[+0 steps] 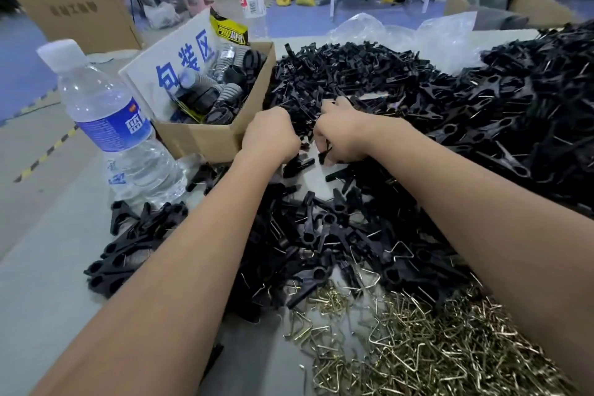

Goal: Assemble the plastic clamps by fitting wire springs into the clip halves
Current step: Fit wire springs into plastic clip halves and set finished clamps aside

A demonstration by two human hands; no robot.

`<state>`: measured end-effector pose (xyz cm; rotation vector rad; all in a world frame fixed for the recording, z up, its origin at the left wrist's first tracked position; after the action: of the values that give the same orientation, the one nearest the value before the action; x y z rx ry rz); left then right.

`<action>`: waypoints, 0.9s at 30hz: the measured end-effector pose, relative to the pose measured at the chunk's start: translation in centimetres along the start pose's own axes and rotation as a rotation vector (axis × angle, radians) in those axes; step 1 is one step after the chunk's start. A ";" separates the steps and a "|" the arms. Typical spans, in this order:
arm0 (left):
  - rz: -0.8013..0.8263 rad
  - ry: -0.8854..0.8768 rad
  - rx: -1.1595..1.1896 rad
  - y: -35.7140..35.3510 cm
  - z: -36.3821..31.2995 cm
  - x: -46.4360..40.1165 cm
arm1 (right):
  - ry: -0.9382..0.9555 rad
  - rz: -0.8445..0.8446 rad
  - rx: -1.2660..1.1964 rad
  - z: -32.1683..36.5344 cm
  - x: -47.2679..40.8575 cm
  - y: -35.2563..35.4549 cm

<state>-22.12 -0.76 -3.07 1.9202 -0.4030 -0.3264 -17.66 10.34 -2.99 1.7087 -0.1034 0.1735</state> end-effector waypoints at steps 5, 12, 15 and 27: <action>-0.262 0.040 0.168 2.2 0.2 1.2 | 0.039 -0.139 -0.097 -0.4 1.3 -0.1; -0.469 0.047 0.536 4.5 -0.6 3.4 | -0.071 -0.507 -1.115 -3.8 4.5 2.9; -0.471 0.047 0.692 4.2 -1.3 5.2 | -0.092 -0.546 -1.381 -5.2 6.4 3.0; -0.051 0.041 1.377 -3.5 -5.6 13.7 | -0.139 -0.665 -1.411 -3.7 20.3 -4.6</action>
<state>-7.01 -0.71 -4.79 3.2688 -0.6329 0.0142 2.85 15.25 -3.43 0.2782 0.2106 -0.4407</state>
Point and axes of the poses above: each hand's wrist, its own x-axis away from the middle knuckle, its own y-axis out of the back of the hand, z = x × y, the point moved 6 cm from there along -x, towards the middle knuckle, and after that the axes turned 6 degrees about -y, right-handed, at the moved point
